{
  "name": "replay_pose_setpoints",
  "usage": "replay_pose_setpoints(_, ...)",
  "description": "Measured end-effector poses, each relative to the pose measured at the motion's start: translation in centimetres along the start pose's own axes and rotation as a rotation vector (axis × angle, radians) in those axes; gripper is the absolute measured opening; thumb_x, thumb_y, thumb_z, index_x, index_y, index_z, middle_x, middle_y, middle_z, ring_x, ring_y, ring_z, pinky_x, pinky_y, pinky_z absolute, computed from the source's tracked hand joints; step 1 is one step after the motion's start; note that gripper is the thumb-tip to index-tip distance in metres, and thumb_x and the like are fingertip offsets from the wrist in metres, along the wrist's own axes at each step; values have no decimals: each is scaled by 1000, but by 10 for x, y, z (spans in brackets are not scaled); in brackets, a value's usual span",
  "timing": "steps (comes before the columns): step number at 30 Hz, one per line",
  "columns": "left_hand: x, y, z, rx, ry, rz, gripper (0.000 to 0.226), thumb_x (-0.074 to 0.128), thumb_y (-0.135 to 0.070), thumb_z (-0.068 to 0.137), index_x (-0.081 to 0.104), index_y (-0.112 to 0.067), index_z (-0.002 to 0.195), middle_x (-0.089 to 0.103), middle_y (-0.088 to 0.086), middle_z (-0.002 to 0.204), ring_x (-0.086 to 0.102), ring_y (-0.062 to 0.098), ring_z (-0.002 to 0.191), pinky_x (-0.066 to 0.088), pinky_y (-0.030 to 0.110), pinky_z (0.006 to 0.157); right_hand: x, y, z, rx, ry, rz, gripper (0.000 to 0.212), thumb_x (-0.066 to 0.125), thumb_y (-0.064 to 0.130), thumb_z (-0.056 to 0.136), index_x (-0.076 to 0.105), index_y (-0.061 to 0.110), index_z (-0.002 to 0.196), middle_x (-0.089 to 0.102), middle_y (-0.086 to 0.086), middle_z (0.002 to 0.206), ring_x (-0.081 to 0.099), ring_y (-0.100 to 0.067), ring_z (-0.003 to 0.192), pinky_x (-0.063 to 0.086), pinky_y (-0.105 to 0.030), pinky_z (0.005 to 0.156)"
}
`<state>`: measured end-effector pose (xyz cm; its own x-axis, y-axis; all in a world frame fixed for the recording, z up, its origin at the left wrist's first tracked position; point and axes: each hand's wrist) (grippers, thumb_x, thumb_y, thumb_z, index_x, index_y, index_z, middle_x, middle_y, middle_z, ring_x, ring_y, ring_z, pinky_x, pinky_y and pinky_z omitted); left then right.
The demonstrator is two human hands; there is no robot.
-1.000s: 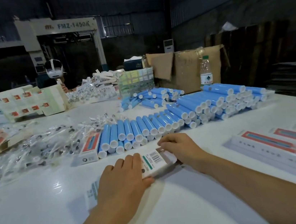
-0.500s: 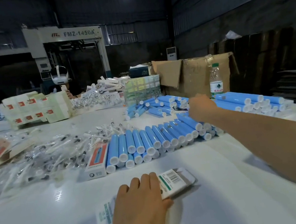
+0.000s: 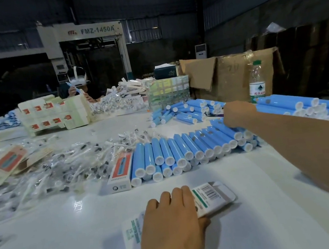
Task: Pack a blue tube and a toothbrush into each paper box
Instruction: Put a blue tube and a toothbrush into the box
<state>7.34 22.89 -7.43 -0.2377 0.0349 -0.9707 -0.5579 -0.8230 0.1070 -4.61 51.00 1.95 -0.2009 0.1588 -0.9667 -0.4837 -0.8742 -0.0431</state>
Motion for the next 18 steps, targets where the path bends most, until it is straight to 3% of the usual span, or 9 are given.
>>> replay_pose_setpoints(2, -1, 0, 0, 4, -4, 10, 71, 28, -67, 91, 17, -21, 143, 37, -3, 135, 36, 20, 118, 28, 38, 95, -9, -3, -9, -2, -63, 123, 10, 52, 19, 91, 51, 9, 92, 57, -5, 86, 50, -22, 69, 40, -31, 60)
replay_pose_setpoints(5, -1, 2, -1, -6, -29, 20, 73, 27, -67, 91, 15, -21, 145, 37, -4, 136, 37, 18, 119, 29, 35, 95, -30, -7, -32, -44, -155, 458, 48, 56, 24, 92, 34, 11, 132, 45, 0, 76, 46, -16, 62, 36, -30, 50)
replay_pose_setpoints(7, -2, 4, -2, -27, -69, 6, 73, 23, -68, 91, 13, -21, 146, 37, -6, 137, 38, 16, 119, 30, 32, 94, -41, -9, -58, -56, -196, 762, 71, 57, 19, 92, 14, 21, 148, 50, -2, 89, 51, -16, 59, 41, -29, 48)
replay_pose_setpoints(9, -5, 7, -3, -60, -120, -24, 72, 20, -67, 91, 11, -22, 147, 37, -9, 138, 38, 13, 119, 32, 30, 93, -41, -12, -89, -44, -197, 1120, 82, 61, 14, 91, 7, 32, 150, 57, -5, 97, 57, -18, 49, 42, -25, 37)
replay_pose_setpoints(12, -9, 8, -5, -95, -175, -39, 68, 20, -66, 92, 12, -25, 145, 37, -11, 139, 39, 12, 121, 33, 28, 93, -19, -13, -134, 40, -186, 1519, 82, 65, 8, 88, 16, 38, 147, 64, -14, 86, 58, -17, 40, 46, -27, 36)
replay_pose_setpoints(15, -12, 4, -8, -115, -193, -34, 68, 19, -67, 91, 14, -25, 143, 37, -11, 139, 39, 11, 122, 34, 28, 94, 9, -10, -166, 162, -123, 1757, 64, 63, 7, 89, 29, 30, 138, 62, -18, 75, 55, -18, 41, 48, -29, 39)
replay_pose_setpoints(18, -14, 1, -9, -130, -217, -32, 68, 19, -67, 90, 14, -25, 144, 37, -10, 138, 39, 11, 122, 34, 27, 93, 22, 2, -182, 168, -32, 1848, 37, 65, 9, 88, 43, 26, 114, 60, -15, 69, 51, -16, 41, 44, -27, 38)
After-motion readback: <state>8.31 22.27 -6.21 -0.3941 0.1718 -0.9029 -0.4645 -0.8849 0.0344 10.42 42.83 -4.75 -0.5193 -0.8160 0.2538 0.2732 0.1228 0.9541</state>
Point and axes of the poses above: each hand's wrist, its own z-axis towards the middle knuckle, its own x-axis out of the palm, y = z × x
